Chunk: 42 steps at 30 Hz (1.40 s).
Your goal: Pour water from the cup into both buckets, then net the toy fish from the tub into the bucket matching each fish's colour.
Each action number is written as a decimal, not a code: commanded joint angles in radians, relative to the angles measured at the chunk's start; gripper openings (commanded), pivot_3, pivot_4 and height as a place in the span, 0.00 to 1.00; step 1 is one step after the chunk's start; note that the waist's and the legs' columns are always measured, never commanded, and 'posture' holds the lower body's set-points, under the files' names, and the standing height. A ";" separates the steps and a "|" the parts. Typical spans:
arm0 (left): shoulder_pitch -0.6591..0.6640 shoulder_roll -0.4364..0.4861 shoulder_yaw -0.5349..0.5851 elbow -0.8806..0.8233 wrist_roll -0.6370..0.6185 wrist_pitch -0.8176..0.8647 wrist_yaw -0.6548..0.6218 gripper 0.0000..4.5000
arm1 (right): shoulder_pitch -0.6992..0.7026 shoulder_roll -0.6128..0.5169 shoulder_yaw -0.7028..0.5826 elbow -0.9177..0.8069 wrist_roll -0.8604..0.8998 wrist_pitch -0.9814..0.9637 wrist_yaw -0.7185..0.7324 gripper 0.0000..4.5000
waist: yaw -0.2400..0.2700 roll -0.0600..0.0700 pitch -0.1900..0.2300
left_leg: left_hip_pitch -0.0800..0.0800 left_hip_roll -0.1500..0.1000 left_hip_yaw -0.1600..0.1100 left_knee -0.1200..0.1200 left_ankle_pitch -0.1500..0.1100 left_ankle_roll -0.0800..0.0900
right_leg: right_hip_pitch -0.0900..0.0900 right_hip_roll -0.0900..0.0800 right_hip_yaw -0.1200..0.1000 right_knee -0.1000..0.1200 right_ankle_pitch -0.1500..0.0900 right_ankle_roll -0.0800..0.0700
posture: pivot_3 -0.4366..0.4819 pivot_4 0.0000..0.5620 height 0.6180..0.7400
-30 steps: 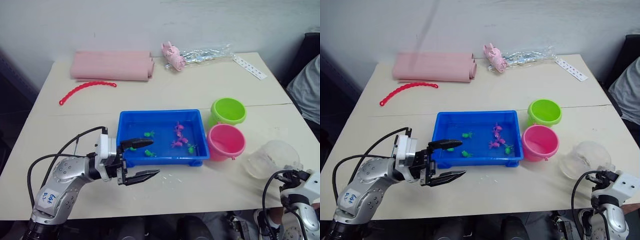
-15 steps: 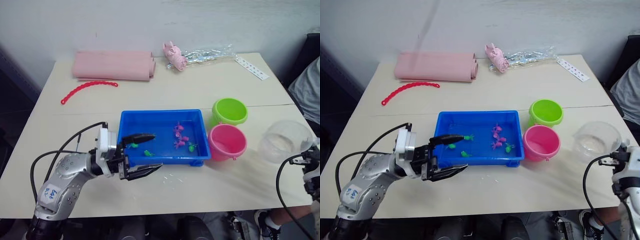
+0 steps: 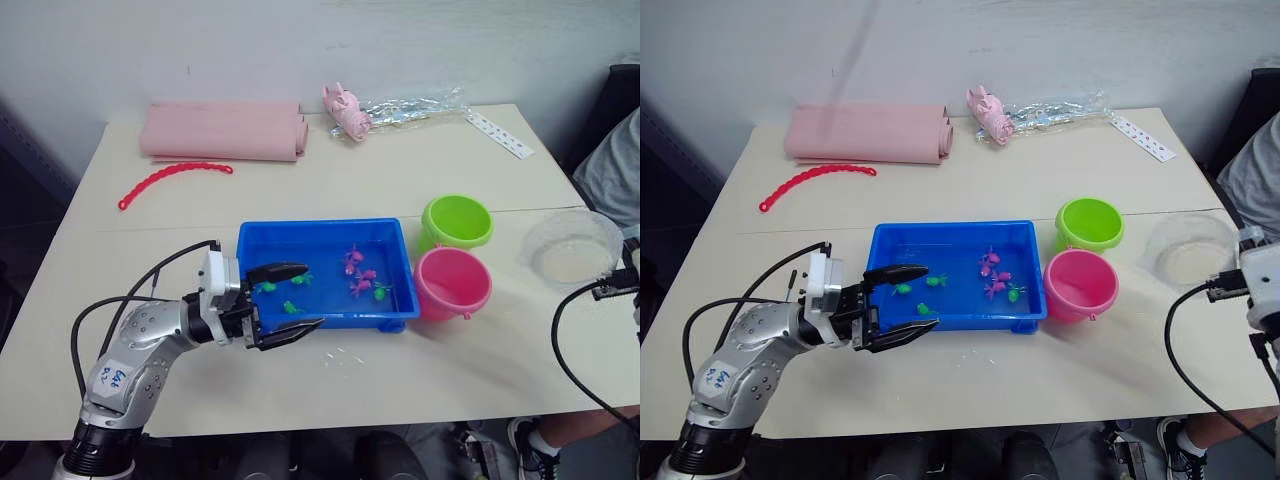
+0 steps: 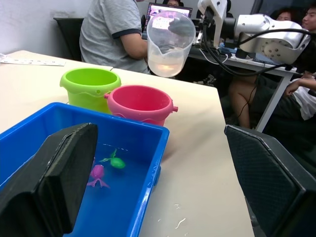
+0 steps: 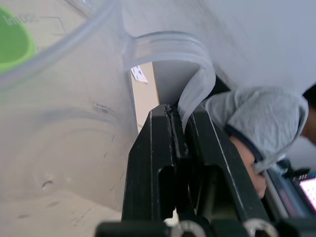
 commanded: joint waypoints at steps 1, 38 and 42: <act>0.000 -0.008 -0.011 -0.007 0.013 -0.015 0.001 1.00 | -0.021 -0.017 0.004 -0.049 -0.055 -0.019 -0.009 0.02 | 0.000 0.000 0.000 | 0.000 0.000 0.000 0.000 0.000 0.000 | 0.000 0.000 0.000 0.000 0.000 0.000 | 0.48 0.27 1.00; -0.004 -0.044 -0.041 0.010 0.075 -0.097 -0.007 1.00 | -0.134 -0.032 0.109 0.089 -0.462 -0.313 -0.145 0.02 | 0.000 0.000 0.000 | -0.001 0.000 -0.001 0.001 0.001 0.000 | 0.000 0.000 -0.001 0.000 0.000 0.000 | 0.48 0.27 1.00; -0.009 -0.050 -0.043 0.016 0.078 -0.100 -0.005 1.00 | -0.140 -0.031 0.113 0.096 -0.472 -0.319 -0.151 0.02 | 0.000 0.000 0.000 | -0.001 0.000 -0.001 0.001 0.001 0.000 | 0.000 0.000 -0.001 0.000 0.000 0.000 | 0.48 0.27 1.00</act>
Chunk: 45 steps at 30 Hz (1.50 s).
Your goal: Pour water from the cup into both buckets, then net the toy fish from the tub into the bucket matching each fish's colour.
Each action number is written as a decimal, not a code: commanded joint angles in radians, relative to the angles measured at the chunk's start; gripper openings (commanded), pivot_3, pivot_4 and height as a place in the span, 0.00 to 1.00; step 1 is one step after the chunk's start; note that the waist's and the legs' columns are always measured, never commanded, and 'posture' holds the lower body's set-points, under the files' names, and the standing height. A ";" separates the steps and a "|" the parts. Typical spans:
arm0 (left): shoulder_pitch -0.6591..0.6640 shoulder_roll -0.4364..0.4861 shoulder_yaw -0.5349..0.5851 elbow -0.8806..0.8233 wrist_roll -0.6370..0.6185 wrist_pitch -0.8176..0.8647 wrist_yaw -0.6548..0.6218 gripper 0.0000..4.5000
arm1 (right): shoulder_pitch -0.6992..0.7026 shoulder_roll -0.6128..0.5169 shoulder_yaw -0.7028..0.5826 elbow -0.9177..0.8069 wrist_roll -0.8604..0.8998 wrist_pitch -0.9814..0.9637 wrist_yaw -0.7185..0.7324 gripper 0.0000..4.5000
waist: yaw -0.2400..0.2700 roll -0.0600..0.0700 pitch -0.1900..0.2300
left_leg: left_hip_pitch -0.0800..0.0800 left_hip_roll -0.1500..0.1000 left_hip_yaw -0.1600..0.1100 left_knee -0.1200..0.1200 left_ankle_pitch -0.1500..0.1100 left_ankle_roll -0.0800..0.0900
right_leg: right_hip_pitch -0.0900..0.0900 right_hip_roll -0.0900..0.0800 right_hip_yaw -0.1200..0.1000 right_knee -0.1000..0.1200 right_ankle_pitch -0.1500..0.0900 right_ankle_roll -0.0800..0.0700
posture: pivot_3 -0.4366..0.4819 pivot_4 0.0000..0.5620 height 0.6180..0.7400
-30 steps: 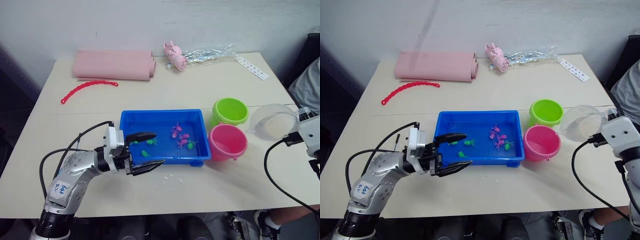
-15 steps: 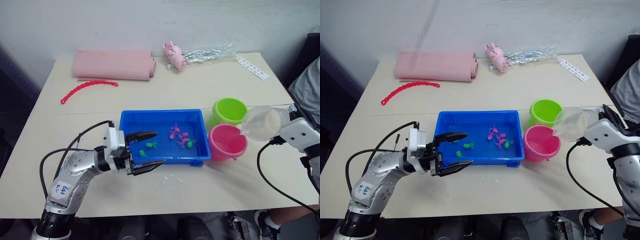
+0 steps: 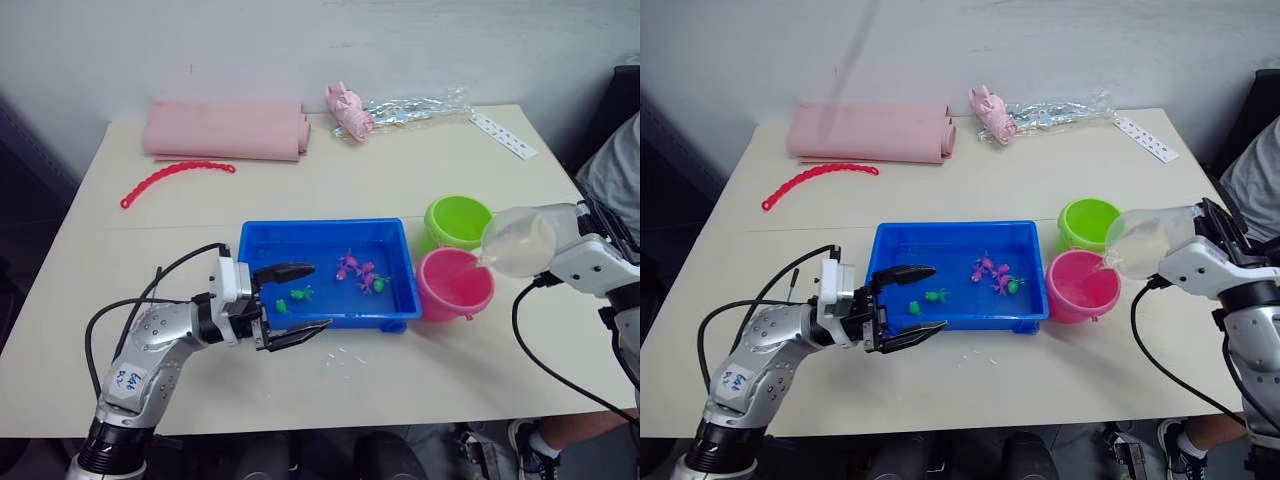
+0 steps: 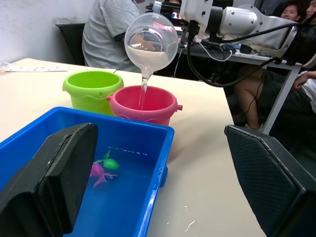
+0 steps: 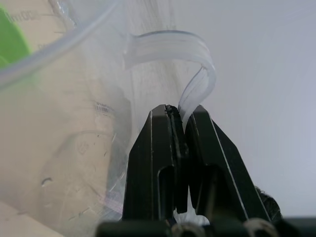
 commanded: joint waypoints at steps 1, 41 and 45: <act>-0.005 -0.003 -0.005 -0.013 0.004 -0.015 0.000 1.00 | -0.015 -0.017 -0.011 -0.005 -0.012 -0.015 -0.030 0.02 | 0.000 0.000 0.000 | 0.000 0.000 0.000 0.000 0.000 0.000 | 0.000 0.000 0.000 0.000 0.000 0.000 | 0.48 0.27 1.00; -0.033 0.008 0.022 0.019 -0.018 -0.004 -0.051 1.00 | -0.034 0.065 -0.085 0.008 0.404 0.163 0.115 0.02 | 0.000 0.000 0.000 | 0.000 0.000 -0.001 0.001 0.001 0.000 | 0.000 0.000 -0.001 0.003 0.000 0.000 | 0.48 0.27 1.00; -0.053 0.014 0.031 0.033 -0.025 0.003 -0.060 1.00 | -0.075 0.063 -0.116 -0.012 0.515 0.312 0.151 0.02 | 0.000 0.000 0.000 | 0.000 0.000 -0.001 0.002 0.001 0.000 | 0.000 0.000 -0.001 0.005 0.000 0.000 | 0.48 0.27 1.00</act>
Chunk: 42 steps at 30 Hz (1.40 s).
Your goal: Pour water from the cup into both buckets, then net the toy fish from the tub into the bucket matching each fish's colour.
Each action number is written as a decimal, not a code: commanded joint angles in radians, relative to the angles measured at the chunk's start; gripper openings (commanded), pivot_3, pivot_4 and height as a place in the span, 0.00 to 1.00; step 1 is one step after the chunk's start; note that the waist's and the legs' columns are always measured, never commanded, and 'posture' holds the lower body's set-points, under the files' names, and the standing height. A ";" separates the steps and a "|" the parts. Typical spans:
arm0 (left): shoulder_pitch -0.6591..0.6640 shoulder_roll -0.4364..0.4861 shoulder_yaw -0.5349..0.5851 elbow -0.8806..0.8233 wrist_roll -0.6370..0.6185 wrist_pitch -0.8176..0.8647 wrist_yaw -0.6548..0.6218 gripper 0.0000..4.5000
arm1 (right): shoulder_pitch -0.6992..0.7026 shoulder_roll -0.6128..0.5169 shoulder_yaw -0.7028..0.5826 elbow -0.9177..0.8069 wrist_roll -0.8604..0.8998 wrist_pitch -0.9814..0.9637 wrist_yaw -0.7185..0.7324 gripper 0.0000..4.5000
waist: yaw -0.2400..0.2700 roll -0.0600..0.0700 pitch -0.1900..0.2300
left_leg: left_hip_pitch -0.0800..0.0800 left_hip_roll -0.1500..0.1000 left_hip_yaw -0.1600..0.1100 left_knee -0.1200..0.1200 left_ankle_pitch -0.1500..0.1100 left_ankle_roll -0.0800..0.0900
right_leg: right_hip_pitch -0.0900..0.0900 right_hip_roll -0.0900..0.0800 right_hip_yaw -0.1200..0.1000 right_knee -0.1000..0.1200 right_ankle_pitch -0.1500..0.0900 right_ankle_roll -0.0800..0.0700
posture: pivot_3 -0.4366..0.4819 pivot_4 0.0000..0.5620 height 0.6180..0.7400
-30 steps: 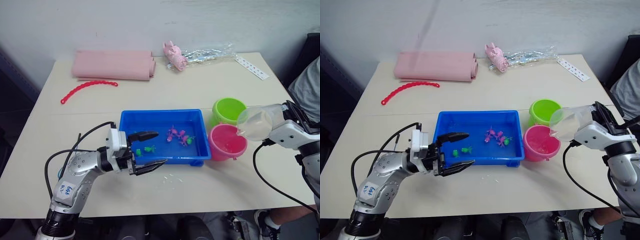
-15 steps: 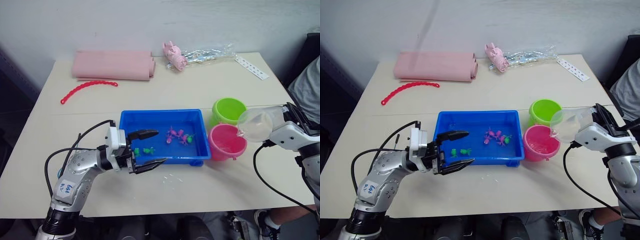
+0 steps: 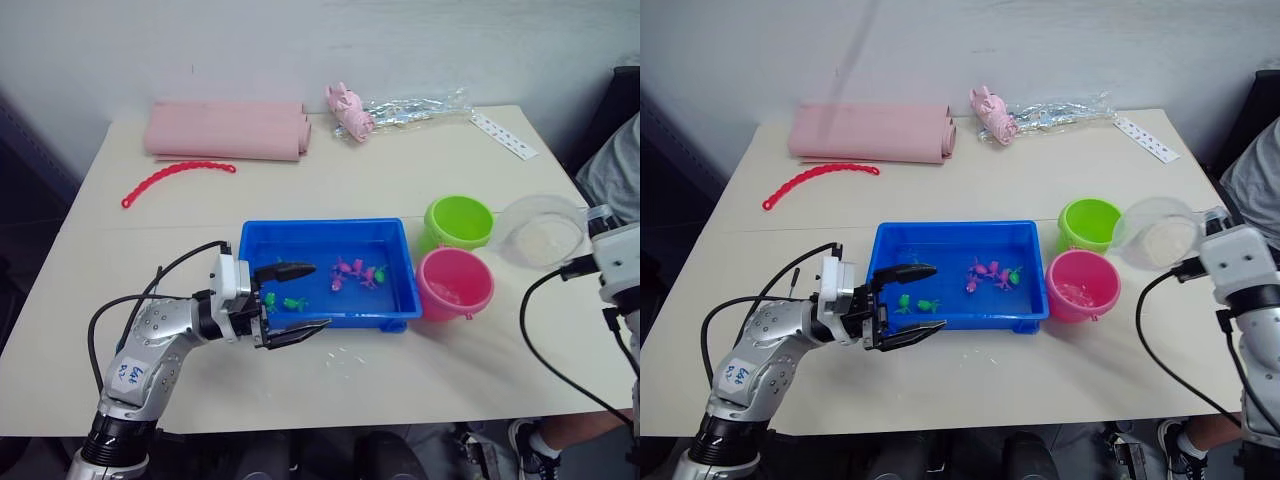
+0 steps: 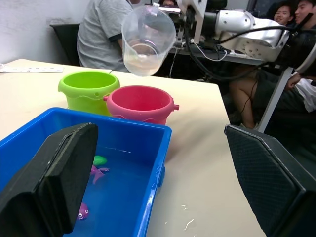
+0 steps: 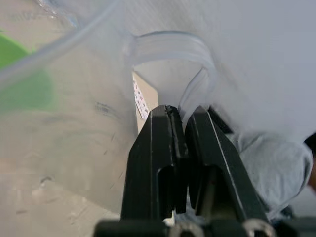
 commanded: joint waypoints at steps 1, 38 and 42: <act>-0.035 0.000 0.039 -0.007 -0.058 0.022 0.006 1.00 | -0.054 -0.011 -0.064 -0.043 0.140 0.143 0.041 0.02 | 0.000 0.000 0.000 | 0.000 0.000 0.000 0.000 0.000 0.000 | 0.000 0.000 0.000 0.000 0.000 0.000 | 0.48 0.27 1.00; -0.233 -0.049 0.060 0.023 -0.088 0.149 0.171 1.00 | -0.547 -0.282 0.413 0.538 -0.367 -0.170 -0.149 0.02 | -0.001 -0.001 0.001 | -0.009 0.000 -0.003 0.006 0.000 0.001 | -0.004 0.000 -0.004 0.003 0.000 0.001 | 0.48 0.27 1.00; -0.220 -0.054 0.058 0.009 -0.096 0.148 0.171 1.00 | -0.574 -0.283 0.450 0.560 -0.431 -0.196 -0.180 0.02 | -0.001 -0.001 0.001 | -0.009 0.000 -0.003 0.007 0.000 0.001 | -0.004 0.000 -0.004 0.003 0.000 0.001 | 0.48 0.27 1.00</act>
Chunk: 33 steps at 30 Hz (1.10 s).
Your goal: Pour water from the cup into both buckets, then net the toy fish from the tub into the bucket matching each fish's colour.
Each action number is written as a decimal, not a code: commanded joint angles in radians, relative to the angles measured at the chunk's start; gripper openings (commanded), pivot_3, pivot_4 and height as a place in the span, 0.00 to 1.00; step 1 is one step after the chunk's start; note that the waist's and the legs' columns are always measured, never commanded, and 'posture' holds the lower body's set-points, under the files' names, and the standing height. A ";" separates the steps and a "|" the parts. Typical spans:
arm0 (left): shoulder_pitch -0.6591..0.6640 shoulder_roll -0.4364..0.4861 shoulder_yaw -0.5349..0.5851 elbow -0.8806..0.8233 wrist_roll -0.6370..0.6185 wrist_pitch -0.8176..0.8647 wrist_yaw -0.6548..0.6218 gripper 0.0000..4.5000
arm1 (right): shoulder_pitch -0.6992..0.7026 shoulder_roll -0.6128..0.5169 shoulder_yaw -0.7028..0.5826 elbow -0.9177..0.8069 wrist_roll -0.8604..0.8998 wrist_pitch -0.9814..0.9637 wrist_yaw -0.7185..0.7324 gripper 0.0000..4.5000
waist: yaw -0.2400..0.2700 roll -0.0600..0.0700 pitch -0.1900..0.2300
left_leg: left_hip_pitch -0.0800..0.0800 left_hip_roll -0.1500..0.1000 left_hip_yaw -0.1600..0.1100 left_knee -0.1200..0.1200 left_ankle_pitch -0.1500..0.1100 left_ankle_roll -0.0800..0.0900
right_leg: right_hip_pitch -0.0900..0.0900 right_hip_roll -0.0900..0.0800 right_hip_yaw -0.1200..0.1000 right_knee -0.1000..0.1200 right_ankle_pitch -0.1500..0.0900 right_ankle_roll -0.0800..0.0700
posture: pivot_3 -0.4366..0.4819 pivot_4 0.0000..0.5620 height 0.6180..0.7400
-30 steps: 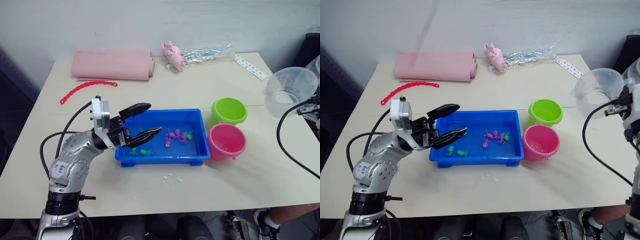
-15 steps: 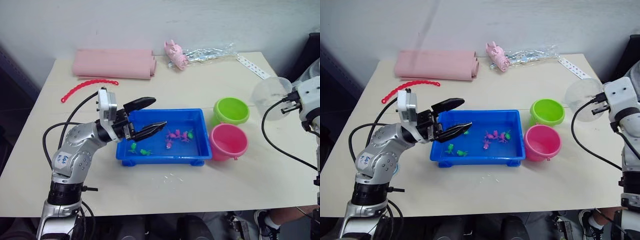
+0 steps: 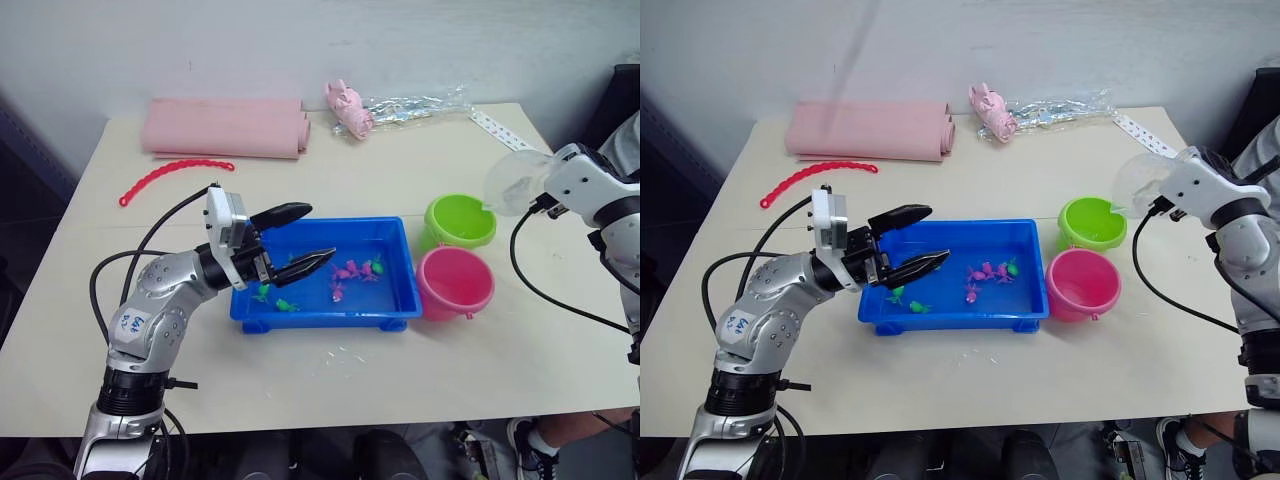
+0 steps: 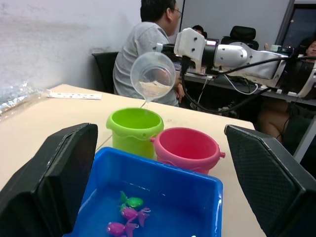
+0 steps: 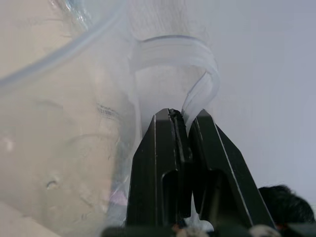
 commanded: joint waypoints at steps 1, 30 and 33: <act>0.009 -0.004 0.007 -0.050 -0.008 -0.009 0.006 1.00 | -0.040 -0.027 -0.002 0.003 -0.038 -0.036 -0.041 0.02 | 0.000 0.000 0.000 | 0.000 0.000 0.000 0.000 0.000 0.000 | 0.000 0.000 0.000 0.000 0.000 0.000 | 0.48 0.27 1.00; 0.039 0.007 -0.014 -0.054 0.057 -0.039 0.002 1.00 | -0.047 -0.066 0.116 -0.005 -0.367 -0.137 -0.314 0.02 | -0.001 0.000 0.000 | -0.001 0.000 0.000 0.001 0.000 0.000 | -0.003 0.000 0.001 0.004 0.000 0.000 | 0.48 0.27 1.00; 0.041 0.006 -0.014 -0.057 0.060 -0.037 0.001 1.00 | -0.031 -0.069 0.103 0.001 -0.372 -0.156 -0.354 0.02 | 0.000 0.000 0.000 | -0.001 0.000 0.000 0.001 0.000 -0.001 | -0.003 0.000 0.001 0.004 0.000 0.000 | 0.48 0.27 1.00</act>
